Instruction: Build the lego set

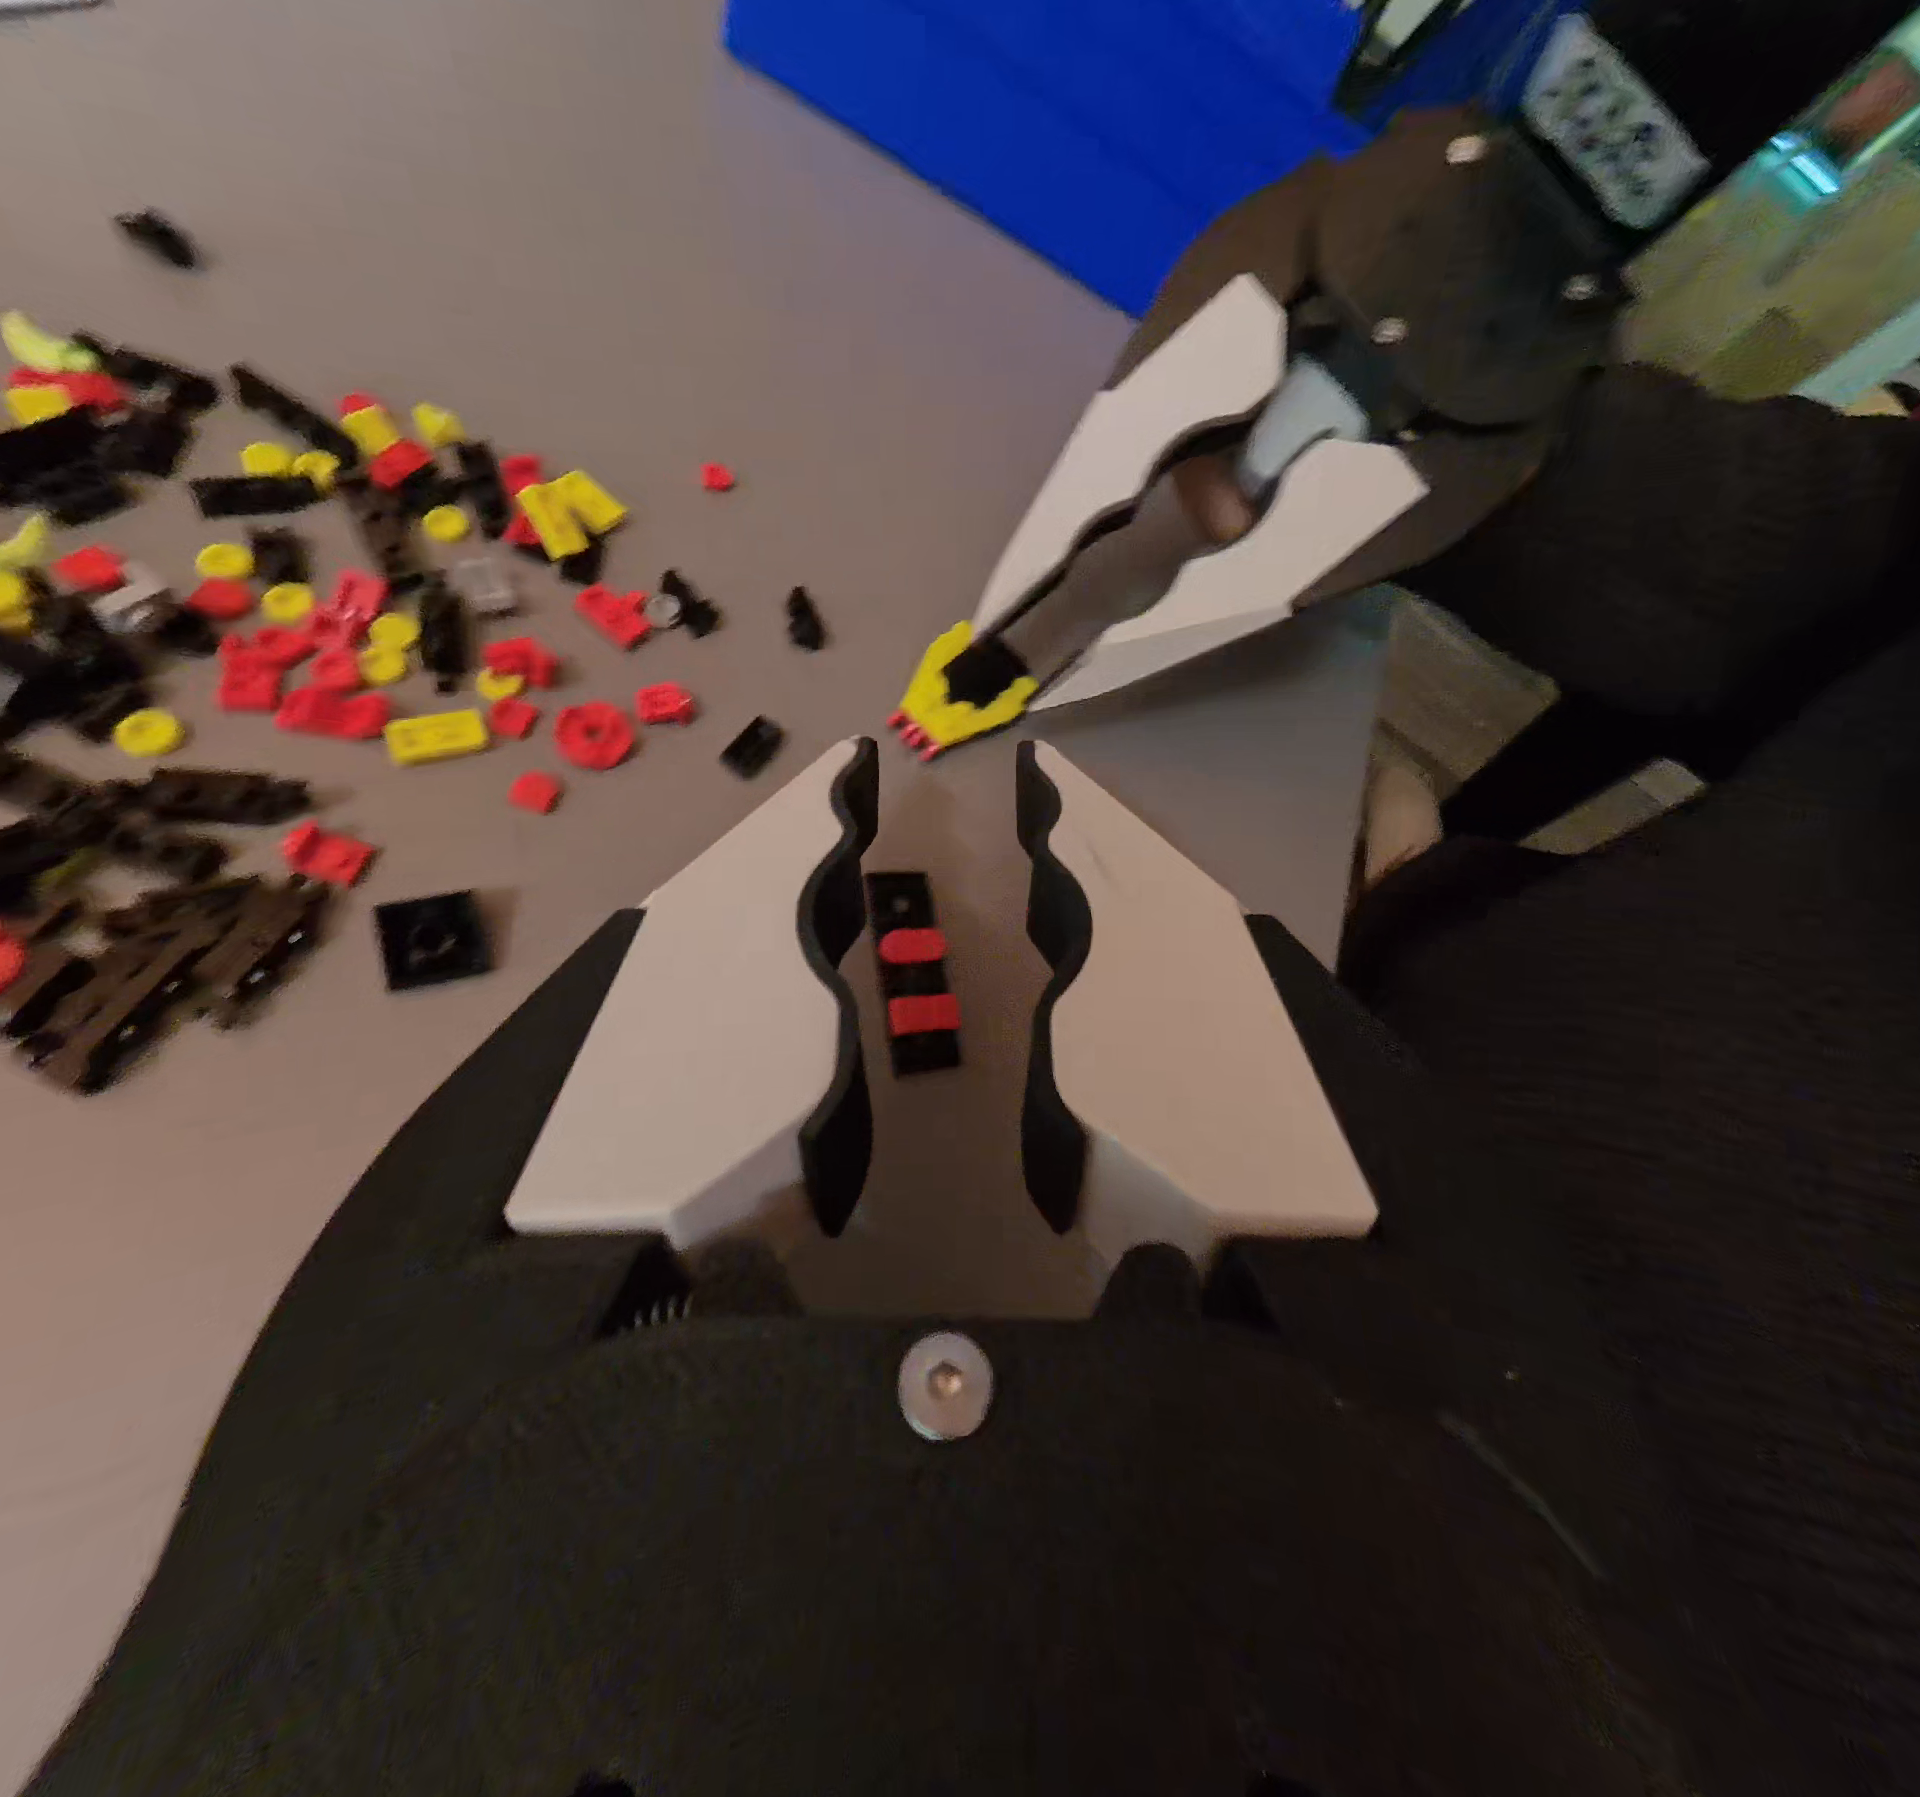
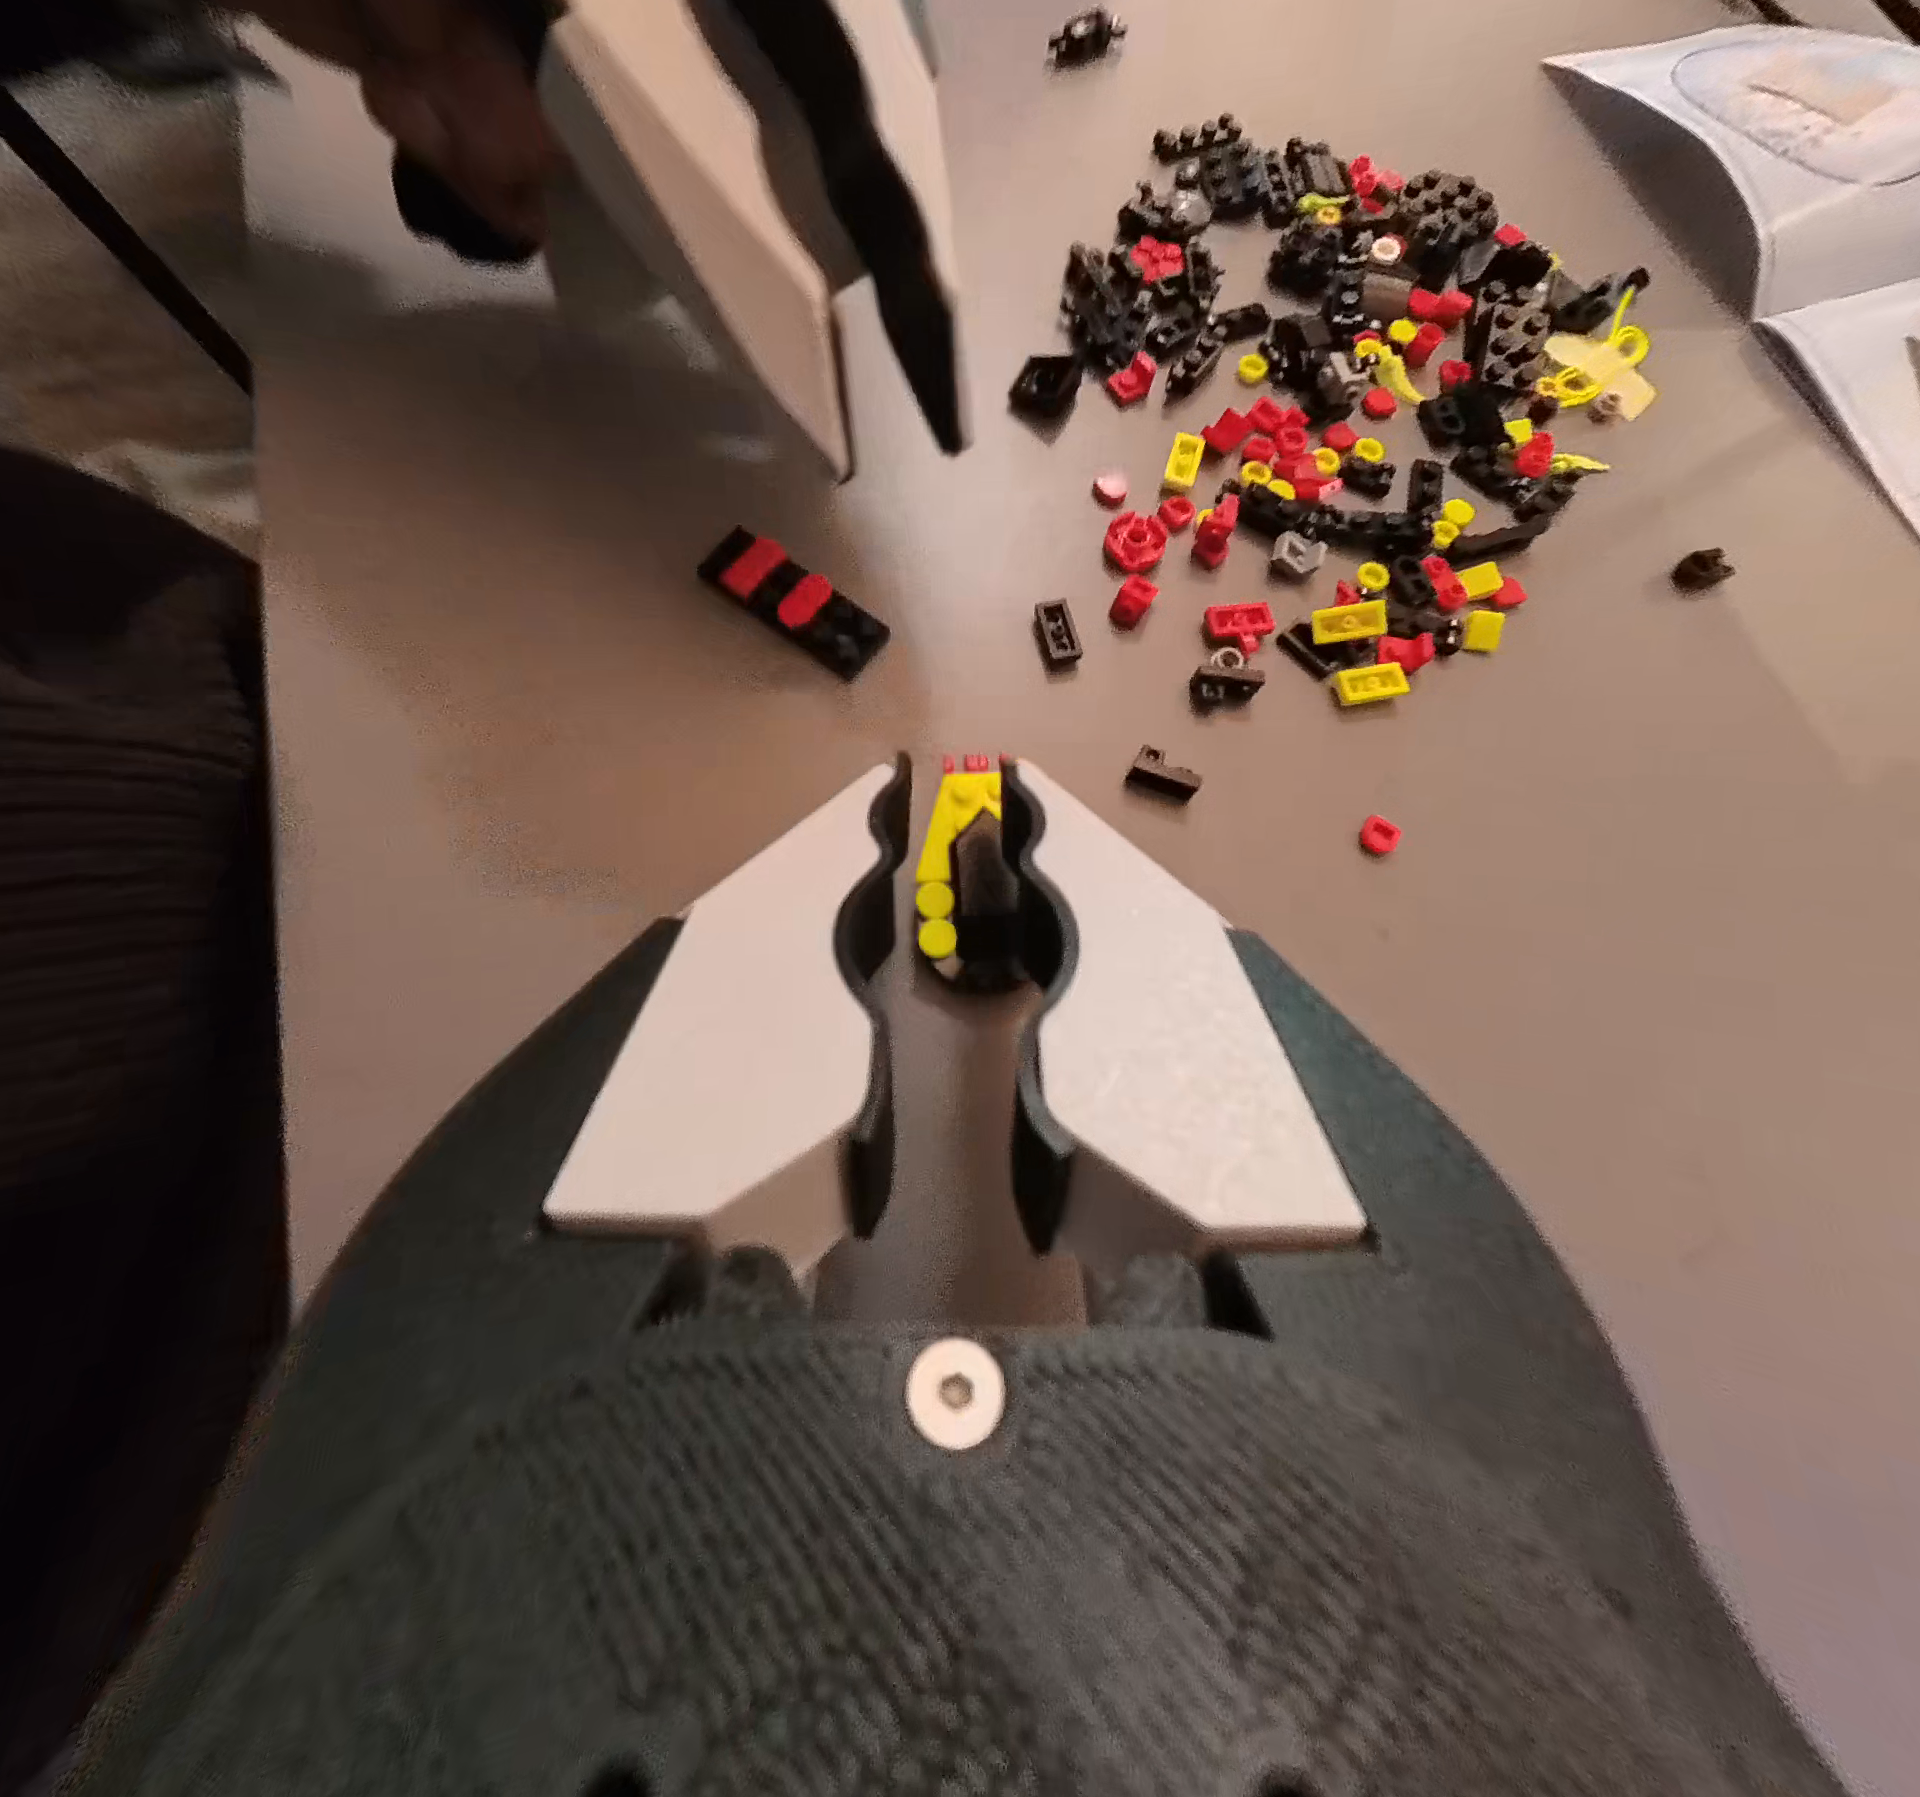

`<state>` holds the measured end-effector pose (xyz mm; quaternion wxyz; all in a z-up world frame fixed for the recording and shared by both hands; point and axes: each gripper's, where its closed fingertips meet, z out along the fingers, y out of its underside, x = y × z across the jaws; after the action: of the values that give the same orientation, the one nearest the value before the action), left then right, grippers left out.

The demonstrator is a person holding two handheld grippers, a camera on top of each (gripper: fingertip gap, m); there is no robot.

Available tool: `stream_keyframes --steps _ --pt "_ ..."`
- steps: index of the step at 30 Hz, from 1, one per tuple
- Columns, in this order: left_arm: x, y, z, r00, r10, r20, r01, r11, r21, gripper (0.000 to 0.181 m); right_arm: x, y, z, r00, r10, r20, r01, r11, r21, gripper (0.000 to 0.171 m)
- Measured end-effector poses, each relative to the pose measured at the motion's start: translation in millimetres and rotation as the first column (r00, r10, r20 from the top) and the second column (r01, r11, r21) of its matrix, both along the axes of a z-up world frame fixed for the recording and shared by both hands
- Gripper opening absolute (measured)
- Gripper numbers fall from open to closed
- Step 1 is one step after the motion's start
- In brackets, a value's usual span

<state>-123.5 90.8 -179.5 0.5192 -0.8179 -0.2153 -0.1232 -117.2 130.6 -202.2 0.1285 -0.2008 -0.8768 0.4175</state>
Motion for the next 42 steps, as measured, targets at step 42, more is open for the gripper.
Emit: stream_keyframes --steps 42 --pt "-45.2 -61.8 -45.6 0.92 0.282 -0.273 -0.358 0.888 -0.29 0.028 14.2 -44.0 -0.8 0.983 0.185 0.012 -0.185 0.983 -0.019 0.021"
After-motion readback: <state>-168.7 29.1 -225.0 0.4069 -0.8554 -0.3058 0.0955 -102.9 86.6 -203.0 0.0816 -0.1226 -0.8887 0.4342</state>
